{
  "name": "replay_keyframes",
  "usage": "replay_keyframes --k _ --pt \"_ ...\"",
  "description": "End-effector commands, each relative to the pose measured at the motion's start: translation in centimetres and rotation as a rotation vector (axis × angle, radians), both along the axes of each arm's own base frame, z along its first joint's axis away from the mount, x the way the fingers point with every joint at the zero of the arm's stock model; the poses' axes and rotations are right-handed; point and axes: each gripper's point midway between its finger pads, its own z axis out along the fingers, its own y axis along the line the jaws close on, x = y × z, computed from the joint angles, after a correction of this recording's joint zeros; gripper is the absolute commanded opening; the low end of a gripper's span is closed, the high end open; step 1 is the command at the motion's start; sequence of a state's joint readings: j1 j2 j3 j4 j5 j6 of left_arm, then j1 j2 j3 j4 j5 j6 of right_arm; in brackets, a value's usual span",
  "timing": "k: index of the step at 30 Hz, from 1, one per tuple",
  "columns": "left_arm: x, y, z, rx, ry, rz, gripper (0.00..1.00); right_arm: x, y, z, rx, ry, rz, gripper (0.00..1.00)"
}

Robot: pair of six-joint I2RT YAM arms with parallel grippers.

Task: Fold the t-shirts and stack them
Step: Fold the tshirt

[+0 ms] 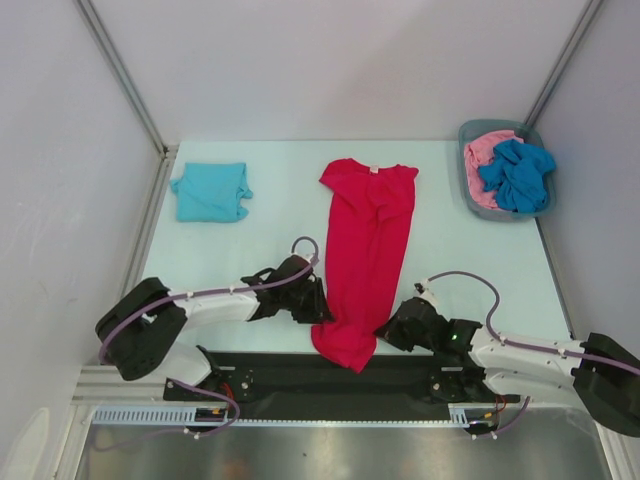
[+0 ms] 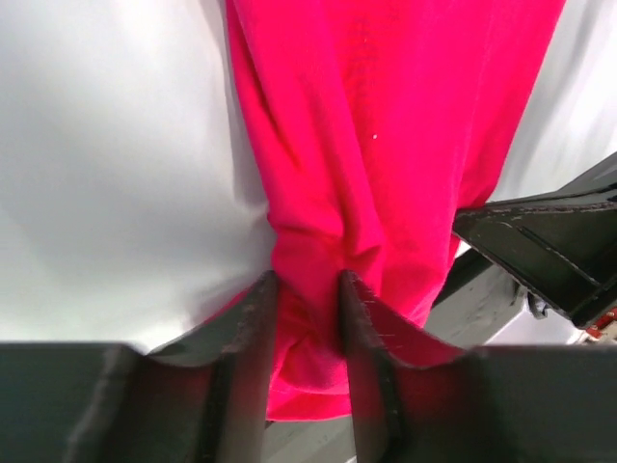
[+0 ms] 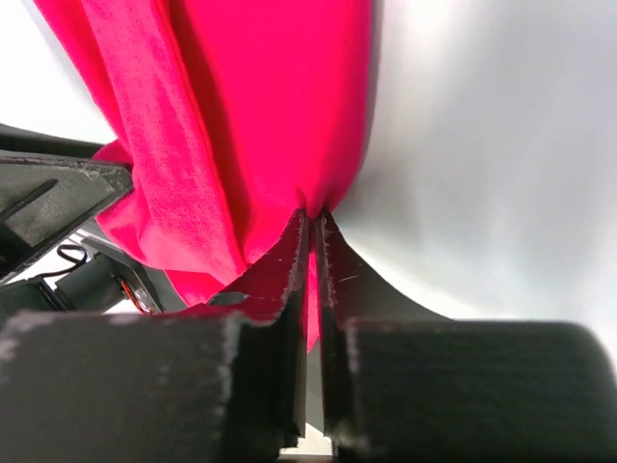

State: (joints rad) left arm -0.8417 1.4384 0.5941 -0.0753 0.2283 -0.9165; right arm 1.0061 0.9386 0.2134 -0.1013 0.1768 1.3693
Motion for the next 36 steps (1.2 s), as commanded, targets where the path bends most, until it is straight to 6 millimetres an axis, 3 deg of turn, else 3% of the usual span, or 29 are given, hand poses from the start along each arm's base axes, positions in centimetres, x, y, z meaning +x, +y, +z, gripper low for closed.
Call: replay_keyframes --k 1,9,17,20,22,24,26,27,28,30,36 --pt "-0.3 -0.3 1.2 -0.054 -0.003 0.011 0.31 0.1 -1.3 -1.2 -0.071 -0.004 -0.026 0.02" --pt "-2.7 -0.8 2.3 -0.064 0.011 0.037 0.11 2.4 -2.0 -0.4 -0.102 -0.032 -0.044 0.00" --pt "-3.4 1.1 2.9 -0.017 -0.018 0.124 0.06 5.4 -3.4 0.8 -0.119 -0.047 -0.071 0.00" --pt "-3.4 1.8 2.4 0.010 -0.018 0.145 0.11 5.8 -3.4 1.2 -0.113 -0.048 -0.072 0.00" --pt "-3.3 1.8 2.0 0.027 -0.013 0.144 0.20 5.8 -3.3 1.3 -0.109 -0.051 -0.069 0.01" --pt "-3.2 1.6 1.7 0.034 -0.017 0.136 0.30 5.5 -3.2 1.5 -0.099 -0.055 -0.064 0.08" --pt "-3.2 1.6 1.0 0.056 -0.010 0.127 0.37 5.1 -3.0 1.5 -0.101 -0.058 -0.055 0.21" --pt "-3.1 1.2 1.0 0.050 -0.012 0.119 0.49 5.0 -3.0 1.7 -0.103 -0.068 -0.057 0.25" --pt "-3.1 1.2 0.3 0.068 -0.003 0.114 0.53 5.0 -3.0 1.8 -0.100 -0.071 -0.057 0.29" --pt "-2.9 0.9 0.1 0.073 -0.002 0.105 0.60 4.7 -2.9 2.0 -0.099 -0.076 -0.055 0.31" --pt "-2.2 0.3 0.5 0.073 -0.036 0.090 0.63 4.2 -3.7 3.3 -0.128 -0.107 -0.076 0.36"
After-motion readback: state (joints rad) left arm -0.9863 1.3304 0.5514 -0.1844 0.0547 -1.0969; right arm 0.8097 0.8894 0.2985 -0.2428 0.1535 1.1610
